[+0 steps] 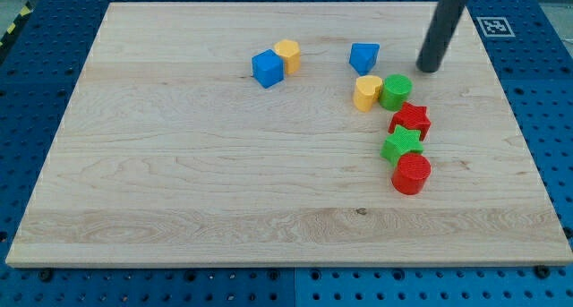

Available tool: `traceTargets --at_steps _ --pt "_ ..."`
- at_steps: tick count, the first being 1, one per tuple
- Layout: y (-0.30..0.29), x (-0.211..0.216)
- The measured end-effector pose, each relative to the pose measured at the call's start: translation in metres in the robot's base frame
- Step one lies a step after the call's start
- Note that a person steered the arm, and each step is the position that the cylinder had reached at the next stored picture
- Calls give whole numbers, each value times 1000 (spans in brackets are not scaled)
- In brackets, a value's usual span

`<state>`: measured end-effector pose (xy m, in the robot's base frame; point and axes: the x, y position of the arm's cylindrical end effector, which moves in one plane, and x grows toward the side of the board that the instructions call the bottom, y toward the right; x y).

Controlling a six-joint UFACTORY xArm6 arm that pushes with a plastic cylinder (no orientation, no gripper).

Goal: Move your arm closer to the blue triangle

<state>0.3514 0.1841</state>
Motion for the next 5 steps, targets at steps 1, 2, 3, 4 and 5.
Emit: traceTargets --at_steps 1,2,3,4,5 --pt "-6 21" --pt "-6 40" --pt "-6 44" --pt "-6 10" --pt "-18 -5"
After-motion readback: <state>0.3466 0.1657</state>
